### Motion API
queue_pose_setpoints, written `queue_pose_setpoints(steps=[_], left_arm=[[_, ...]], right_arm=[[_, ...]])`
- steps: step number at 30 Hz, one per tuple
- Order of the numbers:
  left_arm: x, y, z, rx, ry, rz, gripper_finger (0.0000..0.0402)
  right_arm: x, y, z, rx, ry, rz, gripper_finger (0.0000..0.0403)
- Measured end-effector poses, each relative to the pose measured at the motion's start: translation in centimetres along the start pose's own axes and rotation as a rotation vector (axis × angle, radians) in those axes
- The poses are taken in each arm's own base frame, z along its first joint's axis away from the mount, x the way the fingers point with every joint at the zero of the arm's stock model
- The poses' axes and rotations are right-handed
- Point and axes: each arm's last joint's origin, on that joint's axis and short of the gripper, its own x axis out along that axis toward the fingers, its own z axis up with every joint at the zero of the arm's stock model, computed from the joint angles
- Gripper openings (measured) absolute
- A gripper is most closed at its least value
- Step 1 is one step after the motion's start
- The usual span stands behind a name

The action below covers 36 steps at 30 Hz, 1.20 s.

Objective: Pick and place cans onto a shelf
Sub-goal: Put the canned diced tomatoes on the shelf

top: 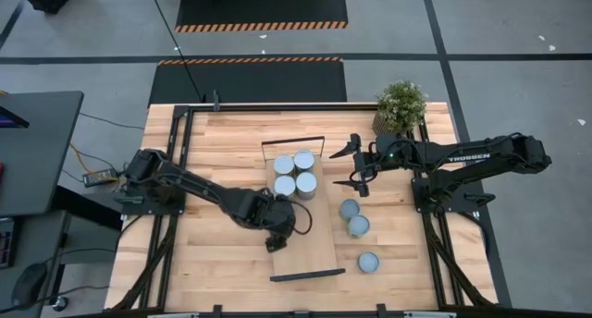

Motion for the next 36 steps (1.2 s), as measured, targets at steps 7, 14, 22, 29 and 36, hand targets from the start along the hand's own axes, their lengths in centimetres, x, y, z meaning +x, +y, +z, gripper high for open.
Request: queue_pose_setpoints(steps=[7, 14, 22, 29, 36], left_arm=[[-0.5, -1.9, -1.3, 0.1, 0.013, -0.046, 0.0394], [-1.1, -3.1, -0.9, 0.121, -0.016, -0.216, 0.0394], [-0.2, -4.6, 0.6, 0.216, -0.203, -0.295, 0.0394], [1.3, -4.6, 1.0, 0.224, -0.204, -0.266, 0.0394], [2.4, -4.1, 0.3, 0.235, -0.14, -0.167, 0.0394]], right_arm=[[0.0, 0.0, 0.0, -0.005, -0.001, 0.002, 0.0368], [0.0, 0.0, 0.1, 0.001, -0.011, -0.001, 0.0368], [0.0, 0.0, 0.1, -0.003, -0.013, -0.001, 0.0368], [0.0, 0.0, 0.1, -0.003, -0.01, 0.003, 0.0368], [0.0, 0.0, 0.1, -0.002, -0.012, 0.002, 0.0368]])
